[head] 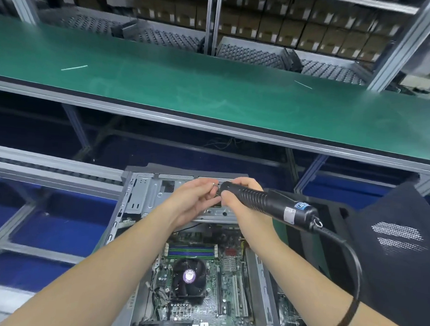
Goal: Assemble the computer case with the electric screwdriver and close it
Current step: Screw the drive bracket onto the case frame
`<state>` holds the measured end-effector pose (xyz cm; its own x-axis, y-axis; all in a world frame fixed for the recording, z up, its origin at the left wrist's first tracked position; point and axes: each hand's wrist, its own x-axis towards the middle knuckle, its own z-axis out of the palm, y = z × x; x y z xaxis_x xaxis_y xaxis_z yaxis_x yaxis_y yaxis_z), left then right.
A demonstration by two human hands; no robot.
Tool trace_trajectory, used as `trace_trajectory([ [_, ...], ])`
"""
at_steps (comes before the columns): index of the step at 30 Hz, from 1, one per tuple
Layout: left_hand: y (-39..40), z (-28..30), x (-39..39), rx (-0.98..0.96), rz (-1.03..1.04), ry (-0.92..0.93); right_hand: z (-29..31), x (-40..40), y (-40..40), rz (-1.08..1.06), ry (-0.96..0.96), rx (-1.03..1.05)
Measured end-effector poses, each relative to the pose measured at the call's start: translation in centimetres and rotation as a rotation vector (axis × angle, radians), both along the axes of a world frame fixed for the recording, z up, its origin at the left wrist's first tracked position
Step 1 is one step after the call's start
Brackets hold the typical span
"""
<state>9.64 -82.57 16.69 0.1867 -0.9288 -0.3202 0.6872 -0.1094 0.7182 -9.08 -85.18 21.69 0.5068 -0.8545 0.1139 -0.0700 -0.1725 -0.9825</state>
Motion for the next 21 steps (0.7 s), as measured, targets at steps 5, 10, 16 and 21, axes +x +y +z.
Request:
trace_trajectory([
  [5,0.0,0.5,0.2,0.047,-0.045,-0.175,0.0,-0.4,-0.5,0.047,0.027,-0.010],
  [10,-0.1,1.1,0.9,0.028,-0.097,-0.324,0.5,-0.3,-0.6,0.059,0.018,-0.012],
  [16,0.2,0.9,0.4,0.033,-0.077,-0.367,0.7,-0.5,-0.3,0.047,0.057,-0.020],
  [21,0.2,1.1,0.1,0.066,-0.078,-0.312,0.7,-0.9,-0.4,0.058,0.076,-0.018],
])
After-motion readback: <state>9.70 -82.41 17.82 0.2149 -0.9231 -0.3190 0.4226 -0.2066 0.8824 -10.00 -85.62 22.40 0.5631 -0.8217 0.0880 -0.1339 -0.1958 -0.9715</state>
